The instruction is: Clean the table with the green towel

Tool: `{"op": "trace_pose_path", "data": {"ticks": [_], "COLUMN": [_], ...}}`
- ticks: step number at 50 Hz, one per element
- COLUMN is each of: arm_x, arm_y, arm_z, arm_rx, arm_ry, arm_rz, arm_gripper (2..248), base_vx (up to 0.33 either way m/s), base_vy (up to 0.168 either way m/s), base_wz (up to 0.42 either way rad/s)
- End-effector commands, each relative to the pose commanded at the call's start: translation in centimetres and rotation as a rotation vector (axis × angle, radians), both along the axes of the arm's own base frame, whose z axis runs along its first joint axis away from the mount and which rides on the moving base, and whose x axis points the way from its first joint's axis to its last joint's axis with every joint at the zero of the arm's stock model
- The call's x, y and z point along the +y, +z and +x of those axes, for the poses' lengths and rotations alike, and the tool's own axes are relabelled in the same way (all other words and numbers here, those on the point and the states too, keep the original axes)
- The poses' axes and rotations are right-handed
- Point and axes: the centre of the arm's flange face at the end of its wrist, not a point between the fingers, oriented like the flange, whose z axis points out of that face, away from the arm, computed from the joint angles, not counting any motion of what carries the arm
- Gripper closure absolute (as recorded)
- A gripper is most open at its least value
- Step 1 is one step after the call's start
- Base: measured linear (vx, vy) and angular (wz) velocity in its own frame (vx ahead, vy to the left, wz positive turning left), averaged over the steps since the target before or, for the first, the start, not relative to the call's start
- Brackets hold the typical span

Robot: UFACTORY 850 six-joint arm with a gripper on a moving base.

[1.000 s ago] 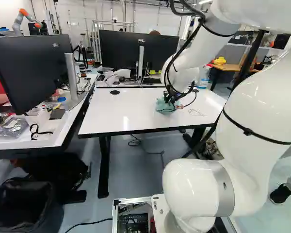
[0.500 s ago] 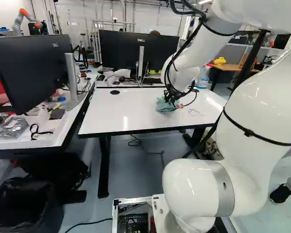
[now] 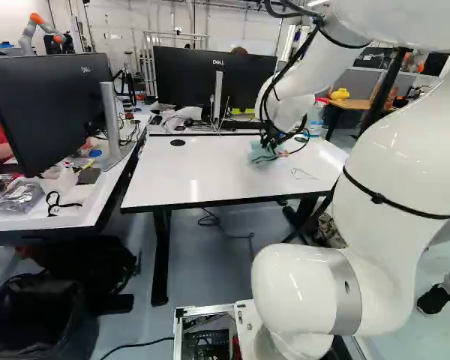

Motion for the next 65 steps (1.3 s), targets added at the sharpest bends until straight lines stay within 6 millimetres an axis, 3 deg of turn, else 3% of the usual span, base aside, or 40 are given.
{"op": "trace_pose_path", "data": {"ticks": [17, 65], "arm_x": [-2.0, -7.8], "arm_y": [2.0, 1.8], "arm_z": [0.2, 0.4], "arm_rx": [-0.041, -0.011], "arm_ry": [-0.040, -0.150], "arm_rz": [-0.010, -0.003], "arm_gripper": [199, 199], "base_vx": [0.000, 0.000], "base_vy": [0.000, 0.000], "base_wz": [0.000, 0.000]}}
